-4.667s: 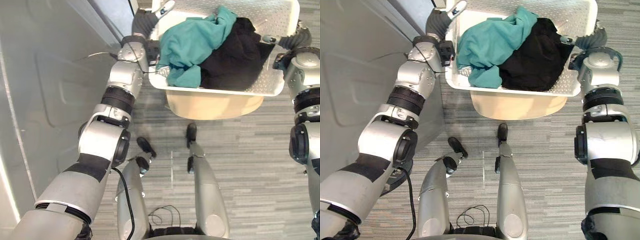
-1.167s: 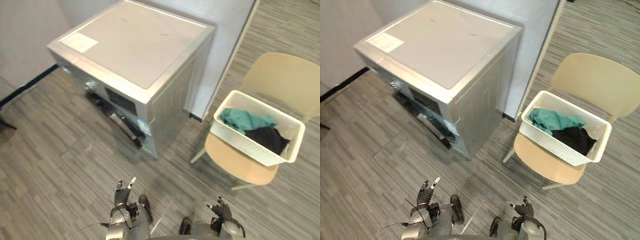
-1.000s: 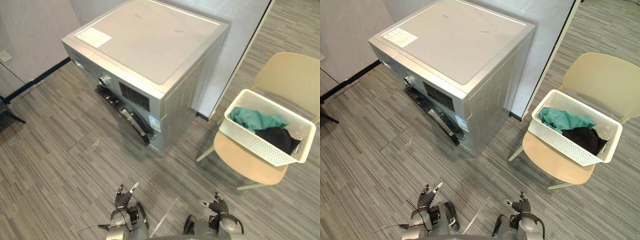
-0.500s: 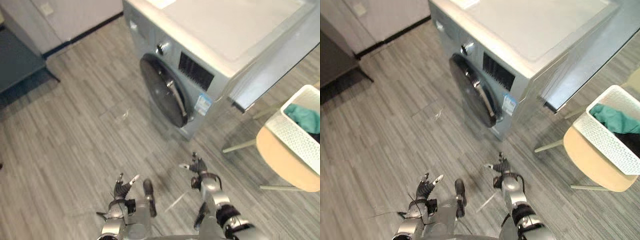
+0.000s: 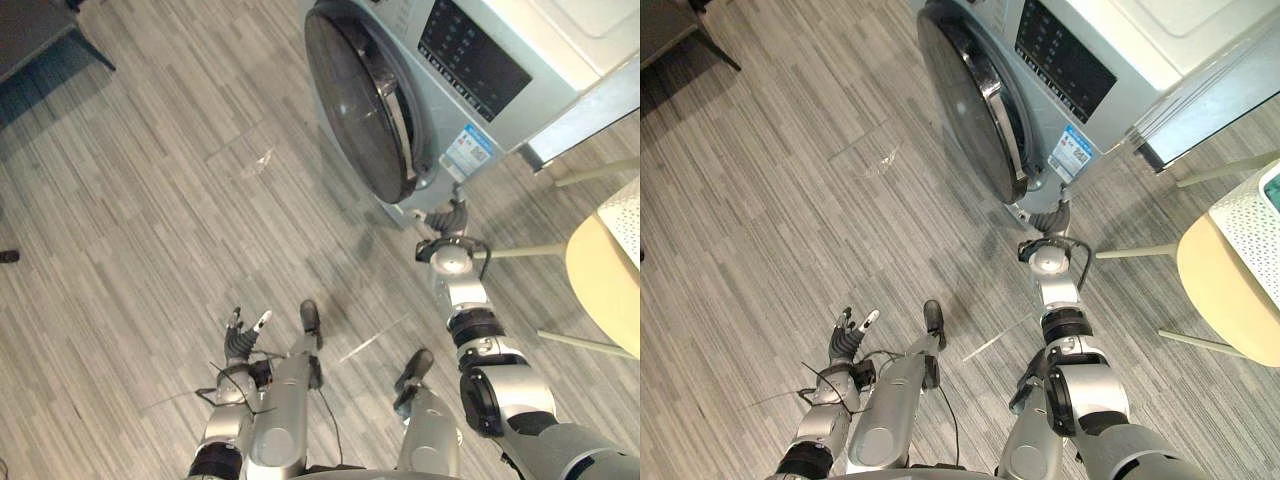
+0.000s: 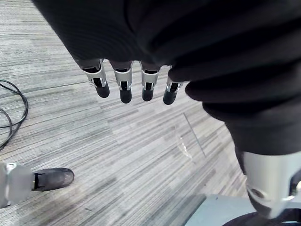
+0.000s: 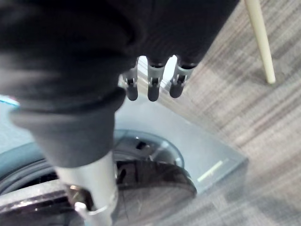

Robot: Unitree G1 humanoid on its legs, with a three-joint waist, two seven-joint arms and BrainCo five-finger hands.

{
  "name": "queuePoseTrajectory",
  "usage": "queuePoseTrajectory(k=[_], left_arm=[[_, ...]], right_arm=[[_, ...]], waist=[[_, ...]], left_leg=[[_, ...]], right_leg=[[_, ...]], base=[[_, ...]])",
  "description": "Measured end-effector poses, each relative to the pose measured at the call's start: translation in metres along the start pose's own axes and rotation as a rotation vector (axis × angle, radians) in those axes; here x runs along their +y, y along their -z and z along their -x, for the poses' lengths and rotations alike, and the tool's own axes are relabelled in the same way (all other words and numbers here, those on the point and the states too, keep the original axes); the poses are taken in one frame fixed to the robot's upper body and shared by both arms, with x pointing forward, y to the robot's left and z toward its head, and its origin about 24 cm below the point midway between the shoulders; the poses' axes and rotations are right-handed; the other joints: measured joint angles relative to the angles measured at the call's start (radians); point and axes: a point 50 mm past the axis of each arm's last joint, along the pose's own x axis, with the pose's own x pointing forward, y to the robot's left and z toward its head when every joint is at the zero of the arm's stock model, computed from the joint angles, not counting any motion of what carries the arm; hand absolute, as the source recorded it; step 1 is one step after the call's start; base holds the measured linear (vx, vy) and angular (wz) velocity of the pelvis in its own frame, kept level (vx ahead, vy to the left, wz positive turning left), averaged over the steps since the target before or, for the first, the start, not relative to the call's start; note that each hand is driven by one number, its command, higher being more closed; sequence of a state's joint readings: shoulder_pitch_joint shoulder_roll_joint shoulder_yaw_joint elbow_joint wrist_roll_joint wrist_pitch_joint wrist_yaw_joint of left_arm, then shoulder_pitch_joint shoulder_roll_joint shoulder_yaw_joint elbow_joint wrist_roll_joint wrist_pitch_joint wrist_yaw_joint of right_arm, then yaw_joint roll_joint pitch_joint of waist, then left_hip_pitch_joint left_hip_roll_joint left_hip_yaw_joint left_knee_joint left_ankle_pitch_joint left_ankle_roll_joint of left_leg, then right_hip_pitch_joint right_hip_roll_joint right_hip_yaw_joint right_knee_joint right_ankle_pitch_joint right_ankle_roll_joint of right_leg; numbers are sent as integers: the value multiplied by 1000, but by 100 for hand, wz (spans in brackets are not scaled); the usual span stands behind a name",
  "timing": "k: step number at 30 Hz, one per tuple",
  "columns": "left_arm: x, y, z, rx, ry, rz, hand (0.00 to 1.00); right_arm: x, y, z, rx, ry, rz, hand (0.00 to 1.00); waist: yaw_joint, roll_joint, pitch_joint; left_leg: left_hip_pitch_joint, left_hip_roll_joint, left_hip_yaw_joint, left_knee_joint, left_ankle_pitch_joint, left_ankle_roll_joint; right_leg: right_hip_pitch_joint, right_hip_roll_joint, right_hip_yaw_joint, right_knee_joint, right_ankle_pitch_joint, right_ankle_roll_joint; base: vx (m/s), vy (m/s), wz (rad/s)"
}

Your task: Pick up the laundry basket with both hands and put the clothes into the washing machine.

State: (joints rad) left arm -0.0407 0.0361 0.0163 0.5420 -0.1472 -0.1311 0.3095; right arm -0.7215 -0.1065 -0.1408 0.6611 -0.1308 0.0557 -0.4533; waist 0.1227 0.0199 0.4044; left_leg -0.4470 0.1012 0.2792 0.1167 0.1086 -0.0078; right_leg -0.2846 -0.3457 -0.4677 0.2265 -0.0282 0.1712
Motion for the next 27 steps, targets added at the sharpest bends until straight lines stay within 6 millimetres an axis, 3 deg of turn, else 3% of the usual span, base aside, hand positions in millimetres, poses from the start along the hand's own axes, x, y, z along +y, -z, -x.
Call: queuePoseTrajectory(k=[4, 9, 15, 20, 22, 25, 27], left_arm=[[-5, -5, -2, -7, -31, 60, 0], [-12, -13, 0, -34, -22, 100, 0], [-12, -18, -1, -56, -18, 123, 0], [-15, -19, 0, -60, -6, 158, 0], [-16, -20, 1, -69, 9, 151, 0], [-19, -30, 2, -111, 41, 153, 0], [-23, -40, 5, -165, 83, 185, 0]], right_arm=[[3, -26, 7, -86, 74, 3, 0], [15, -28, 15, -77, 58, -39, 0], [12, -61, -23, -56, 37, -79, 0], [0, -102, -48, -55, -3, -223, 0], [-9, -108, -57, -32, 11, -208, 0], [-39, -113, -70, -70, 61, 1, 0], [-58, -139, -77, -160, 70, 183, 0]], waist=[[0, -1, 15], [4, -3, 29], [17, -2, 60], [31, 1, 61], [34, 5, 64], [55, 13, 68], [59, 42, 83]], left_leg=[[-13, -1, -9, -1, 0, -1], [-19, -3, -21, -2, 3, -5], [-35, -5, -31, -17, 15, -22], [-47, -14, -76, -69, 64, -10], [-51, -17, -95, -82, 77, -8], [-68, -17, -128, -82, 87, -8], [-86, -17, -148, -83, 96, -7]], right_leg=[[-2, 1, -10, 0, 0, 0], [-2, -2, -27, 18, -5, -5], [-25, -4, -27, 29, -6, -6], [-26, 3, -70, 29, -8, -11], [-16, 7, -95, 29, -9, -12], [-12, 14, -116, 28, -11, -16], [-11, 21, -138, 27, -12, -16]], base=[[59, -35, 9], [56, -32, 11], [2, -8, 3], [10, -32, 22], [31, -28, 32], [11, -34, 24], [-24, -27, 26]])
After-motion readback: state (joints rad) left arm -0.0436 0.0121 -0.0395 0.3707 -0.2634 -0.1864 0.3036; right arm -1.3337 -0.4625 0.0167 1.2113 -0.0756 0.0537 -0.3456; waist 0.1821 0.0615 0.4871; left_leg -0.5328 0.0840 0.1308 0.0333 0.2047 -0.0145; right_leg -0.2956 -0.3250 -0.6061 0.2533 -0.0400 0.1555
